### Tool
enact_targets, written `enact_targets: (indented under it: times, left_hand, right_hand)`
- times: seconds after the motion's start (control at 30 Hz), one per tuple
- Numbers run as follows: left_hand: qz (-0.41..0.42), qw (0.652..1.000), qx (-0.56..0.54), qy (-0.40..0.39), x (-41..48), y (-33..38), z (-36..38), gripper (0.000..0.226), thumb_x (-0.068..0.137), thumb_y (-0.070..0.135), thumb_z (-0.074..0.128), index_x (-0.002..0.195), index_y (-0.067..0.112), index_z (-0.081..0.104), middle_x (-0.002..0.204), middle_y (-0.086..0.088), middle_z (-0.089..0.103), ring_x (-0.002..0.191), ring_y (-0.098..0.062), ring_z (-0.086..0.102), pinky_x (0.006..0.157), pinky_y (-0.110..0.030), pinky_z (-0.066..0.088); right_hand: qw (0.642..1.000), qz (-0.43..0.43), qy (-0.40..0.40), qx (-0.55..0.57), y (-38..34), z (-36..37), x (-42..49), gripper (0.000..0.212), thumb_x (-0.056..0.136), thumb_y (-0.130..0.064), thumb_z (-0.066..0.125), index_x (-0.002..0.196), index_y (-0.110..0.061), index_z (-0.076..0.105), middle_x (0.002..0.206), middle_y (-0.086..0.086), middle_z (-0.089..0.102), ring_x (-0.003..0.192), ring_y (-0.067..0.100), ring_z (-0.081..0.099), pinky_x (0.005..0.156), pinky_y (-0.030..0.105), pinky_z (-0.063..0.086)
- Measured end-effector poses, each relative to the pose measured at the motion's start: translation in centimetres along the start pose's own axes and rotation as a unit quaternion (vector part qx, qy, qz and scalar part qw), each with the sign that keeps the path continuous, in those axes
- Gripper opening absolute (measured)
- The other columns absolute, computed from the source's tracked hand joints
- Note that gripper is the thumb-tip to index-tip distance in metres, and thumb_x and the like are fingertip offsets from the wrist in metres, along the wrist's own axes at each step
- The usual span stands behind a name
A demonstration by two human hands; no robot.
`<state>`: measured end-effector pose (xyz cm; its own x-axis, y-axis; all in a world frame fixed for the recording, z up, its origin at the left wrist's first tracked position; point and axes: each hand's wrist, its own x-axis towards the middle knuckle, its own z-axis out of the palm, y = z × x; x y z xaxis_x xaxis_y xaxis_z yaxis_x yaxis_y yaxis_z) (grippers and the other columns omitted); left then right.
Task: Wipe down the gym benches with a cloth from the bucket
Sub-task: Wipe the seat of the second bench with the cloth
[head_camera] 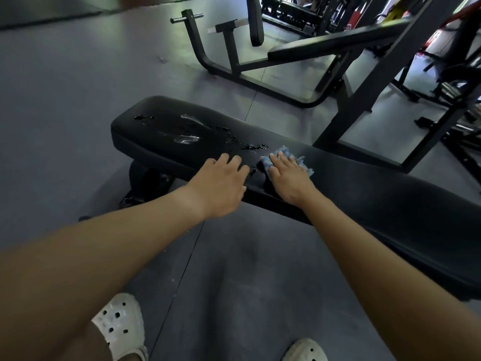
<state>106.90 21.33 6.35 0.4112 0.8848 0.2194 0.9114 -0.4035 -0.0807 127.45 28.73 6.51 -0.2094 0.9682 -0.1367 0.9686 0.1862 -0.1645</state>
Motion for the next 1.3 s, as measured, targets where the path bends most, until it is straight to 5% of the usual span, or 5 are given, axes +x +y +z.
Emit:
enact_targets:
  times: [0.33, 0.87, 1.13, 1.3]
  left_hand:
    - [-0.019, 1.0, -0.022, -0.01, 1.9, -0.3, -0.6, 0.039, 0.106, 0.041, 0.039, 0.132, 0.015, 0.051, 0.132, -0.01, 0.051, 0.116, -0.028, 0.052, 0.096, -0.043, 0.046]
    - [-0.042, 0.996, -0.072, -0.026, 4.9, -1.2, 0.7, 0.058, 0.102, 0.055, 0.041, 0.14, 0.011, 0.051, 0.145, -0.009, 0.049, 0.133, -0.028, 0.048, 0.109, -0.048, 0.043]
    - [-0.04, 0.995, -0.065, -0.067, 7.1, -0.9, -0.5, 0.056, 0.1, 0.051, 0.045, 0.139, 0.012, 0.048, 0.134, -0.01, 0.05, 0.122, -0.03, 0.048, 0.095, -0.044, 0.049]
    - [-0.044, 0.995, -0.069, -0.059, 7.3, -0.6, -0.2, 0.056, 0.101, 0.049, 0.044, 0.14, 0.01, 0.046, 0.132, -0.01, 0.049, 0.12, -0.03, 0.047, 0.092, -0.041, 0.049]
  right_hand:
    - [0.99, -0.137, -0.013, 0.006, 1.3, 1.1, -4.5, 0.052, 0.109, -0.043, 0.018, 0.16, -0.037, 0.012, 0.169, -0.01, 0.002, 0.155, 0.012, -0.008, 0.127, 0.045, 0.002]
    - [0.997, 0.05, 0.058, 0.016, 6.3, -1.2, 7.6, 0.054, 0.107, -0.031, 0.02, 0.159, -0.021, 0.028, 0.168, 0.007, 0.02, 0.154, 0.028, 0.016, 0.124, 0.051, 0.013]
    - [0.994, -0.095, 0.018, 0.044, 4.4, -0.4, 1.3, 0.051, 0.11, -0.042, 0.022, 0.16, -0.032, 0.021, 0.169, -0.009, 0.009, 0.156, 0.014, -0.002, 0.125, 0.042, -0.001]
    - [0.996, -0.083, 0.023, 0.035, 7.2, -1.2, 4.7, 0.05, 0.11, -0.039, 0.023, 0.16, -0.031, 0.025, 0.168, -0.006, 0.013, 0.156, 0.015, 0.004, 0.126, 0.041, 0.002]
